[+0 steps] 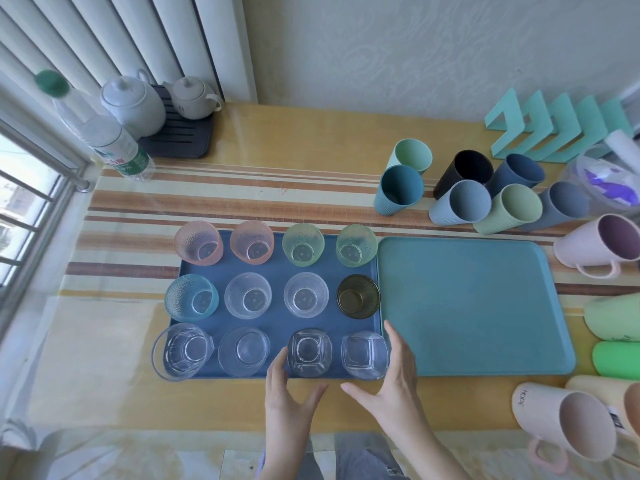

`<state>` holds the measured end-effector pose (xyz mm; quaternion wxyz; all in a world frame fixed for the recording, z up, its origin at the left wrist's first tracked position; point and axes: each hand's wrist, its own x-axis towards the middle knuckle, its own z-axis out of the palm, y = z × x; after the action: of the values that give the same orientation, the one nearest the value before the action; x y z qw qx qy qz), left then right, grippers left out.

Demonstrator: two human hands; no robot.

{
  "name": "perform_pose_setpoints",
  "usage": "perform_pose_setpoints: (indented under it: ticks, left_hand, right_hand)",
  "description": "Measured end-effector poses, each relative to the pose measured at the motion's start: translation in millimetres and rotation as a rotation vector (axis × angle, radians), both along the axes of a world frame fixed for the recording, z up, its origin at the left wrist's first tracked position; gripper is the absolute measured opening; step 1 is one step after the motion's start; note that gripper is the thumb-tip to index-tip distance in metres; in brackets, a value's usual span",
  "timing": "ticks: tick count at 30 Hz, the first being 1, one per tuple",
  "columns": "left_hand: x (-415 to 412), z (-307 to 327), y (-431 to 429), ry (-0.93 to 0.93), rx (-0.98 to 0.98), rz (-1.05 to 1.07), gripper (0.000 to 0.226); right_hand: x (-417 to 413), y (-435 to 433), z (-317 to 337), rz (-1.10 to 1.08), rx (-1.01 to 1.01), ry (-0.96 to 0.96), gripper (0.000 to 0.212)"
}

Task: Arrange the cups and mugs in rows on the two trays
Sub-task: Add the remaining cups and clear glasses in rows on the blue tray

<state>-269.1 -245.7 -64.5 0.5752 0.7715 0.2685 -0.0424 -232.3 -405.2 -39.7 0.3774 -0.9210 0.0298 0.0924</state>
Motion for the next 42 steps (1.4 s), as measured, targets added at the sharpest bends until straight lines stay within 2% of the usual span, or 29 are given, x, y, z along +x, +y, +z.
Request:
perform_pose_setpoints:
  ticks: [4, 7, 9, 13, 20, 31, 37, 42]
  left_hand:
    - [-30.9, 8.7, 11.3, -0.034, -0.013, 0.136, 0.062]
    - [-37.3, 3.3, 32.9, -0.032, 0.029, 0.295, 0.072]
    - [-30.2, 1.4, 45.9, 0.004, -0.019, 0.352, 0.078]
    - [-11.8, 0.5, 53.5, 0.032, -0.076, 0.355, 0.078]
    - [12.1, 2.1, 50.1, 0.059, -0.109, 0.406, 0.082]
    - [15.1, -5.6, 52.9, 0.051, -0.036, 0.391, 0.074]
    - [11.2, -8.4, 57.2, 0.016, -0.063, 0.357, 0.082]
    - [-22.3, -9.1, 58.2, -0.045, -0.044, 0.328, 0.082]
  right_hand:
    - [-4.4, 14.7, 14.3, 0.074, -0.150, -0.178, 0.091]
    - [-4.0, 36.1, 15.5, 0.133, -0.186, -0.171, 0.089]
    - [-1.6, 48.9, 11.7, 0.180, -0.237, -0.150, 0.090]
    - [2.5, 63.9, 1.8, 0.241, -0.355, -0.135, 0.093]
    - [8.3, 68.1, -4.1, 0.204, -0.399, -0.177, 0.086]
    - [9.7, 69.8, -5.5, 0.213, -0.364, -0.130, 0.082]
    - [4.5, 60.5, 5.5, 0.224, -0.269, -0.058, 0.095]
    - [5.6, 20.0, 33.7, 0.118, -0.106, -0.199, 0.076]
